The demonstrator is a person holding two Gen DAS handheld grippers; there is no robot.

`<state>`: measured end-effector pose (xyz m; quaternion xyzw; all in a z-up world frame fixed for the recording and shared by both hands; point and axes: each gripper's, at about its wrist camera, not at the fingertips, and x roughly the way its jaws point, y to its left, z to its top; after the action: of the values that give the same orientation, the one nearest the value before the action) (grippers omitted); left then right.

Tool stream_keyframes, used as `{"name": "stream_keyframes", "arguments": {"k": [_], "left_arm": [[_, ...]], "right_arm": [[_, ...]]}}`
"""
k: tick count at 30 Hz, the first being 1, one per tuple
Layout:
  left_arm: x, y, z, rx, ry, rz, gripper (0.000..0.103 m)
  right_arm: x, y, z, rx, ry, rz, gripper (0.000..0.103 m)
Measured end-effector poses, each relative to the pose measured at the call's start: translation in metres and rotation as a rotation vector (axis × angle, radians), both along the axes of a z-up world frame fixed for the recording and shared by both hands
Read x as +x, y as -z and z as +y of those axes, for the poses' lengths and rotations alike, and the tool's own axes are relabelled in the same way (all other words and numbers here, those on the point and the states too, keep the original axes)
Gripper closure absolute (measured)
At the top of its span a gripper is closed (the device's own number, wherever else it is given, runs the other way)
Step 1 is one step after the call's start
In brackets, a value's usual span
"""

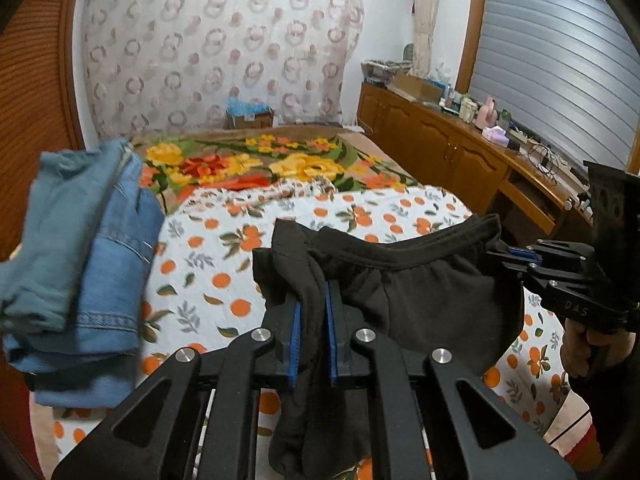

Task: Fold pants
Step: 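Lift the folded garment with both grippers and carry it to the jeans stack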

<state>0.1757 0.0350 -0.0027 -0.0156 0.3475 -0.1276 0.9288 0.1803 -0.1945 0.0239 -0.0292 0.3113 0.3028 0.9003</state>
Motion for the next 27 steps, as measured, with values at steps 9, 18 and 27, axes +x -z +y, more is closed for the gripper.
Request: {"name": "stream_keyframes", "arguments": {"k": [9,18,27], "left_arm": [[-0.012,-0.026,0.011,0.014,-0.032,-0.056,0.092],[-0.015,-0.045,0.032,0.035,-0.084,-0.091,0.092],[-0.014,-0.061,0.052,0.039,-0.127,-0.113,0.092]], "right_arm": [[0.002,-0.023,0.008,0.010,-0.031,-0.060,0.092],[0.014,-0.037,0.027,0.010,-0.082,-0.105,0.092],[0.036,-0.046,0.042,0.015,-0.127,-0.138,0.092]]}}
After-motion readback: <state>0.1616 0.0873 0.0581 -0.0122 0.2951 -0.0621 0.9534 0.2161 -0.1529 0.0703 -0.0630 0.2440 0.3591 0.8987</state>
